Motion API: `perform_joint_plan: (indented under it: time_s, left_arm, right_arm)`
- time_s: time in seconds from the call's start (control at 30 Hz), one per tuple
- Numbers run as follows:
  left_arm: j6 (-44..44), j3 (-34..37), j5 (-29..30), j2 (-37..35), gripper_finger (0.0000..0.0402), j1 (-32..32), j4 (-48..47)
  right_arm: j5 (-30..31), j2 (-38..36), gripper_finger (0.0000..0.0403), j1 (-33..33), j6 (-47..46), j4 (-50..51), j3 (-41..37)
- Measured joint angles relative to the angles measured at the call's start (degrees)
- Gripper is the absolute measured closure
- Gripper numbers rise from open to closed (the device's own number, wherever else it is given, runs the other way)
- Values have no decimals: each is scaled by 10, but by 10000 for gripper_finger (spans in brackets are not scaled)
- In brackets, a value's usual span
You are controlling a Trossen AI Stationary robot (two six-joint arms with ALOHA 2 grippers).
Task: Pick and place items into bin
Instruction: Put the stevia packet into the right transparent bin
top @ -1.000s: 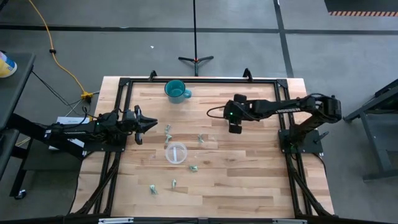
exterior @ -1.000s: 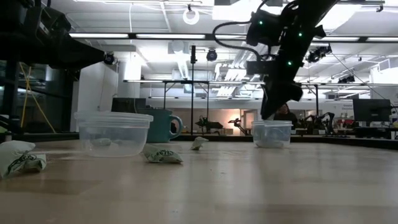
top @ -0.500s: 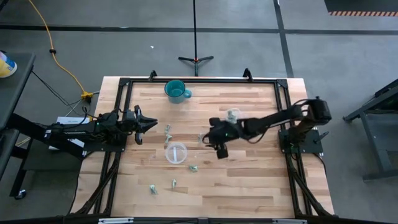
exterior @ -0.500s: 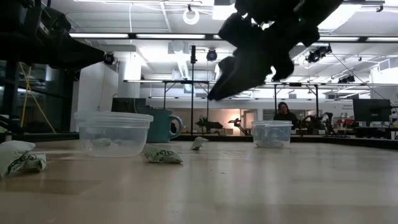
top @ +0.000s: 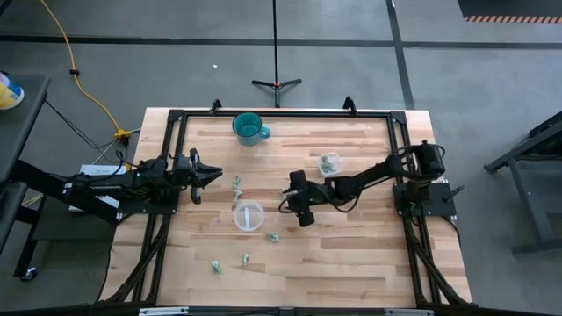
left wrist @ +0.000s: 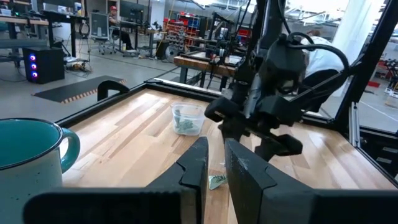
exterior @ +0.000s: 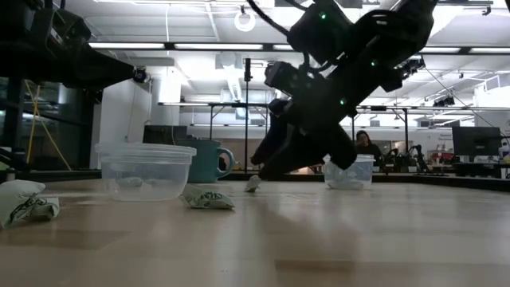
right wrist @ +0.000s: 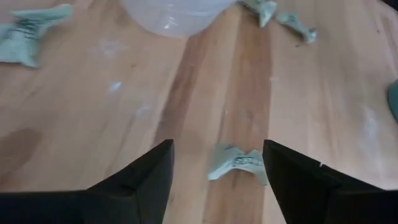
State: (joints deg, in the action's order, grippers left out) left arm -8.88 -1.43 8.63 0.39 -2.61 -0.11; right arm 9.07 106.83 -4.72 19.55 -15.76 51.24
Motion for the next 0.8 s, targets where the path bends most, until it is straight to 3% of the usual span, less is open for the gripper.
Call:
perform_joint_plan:
  time_s: [0.33,0.63,0.8]
  left_arm:
    - [0,0,0,0,309,0,0]
    - [0,0,0,0,309,0,0]
    - [0,0,0,0,309,0,0]
  right_arm:
    - [-40,0,155,18,21,-1,0]
    - [-41,1,155,21,30,-13,0]
    - [-20,17,155,21,-10,-47,0]
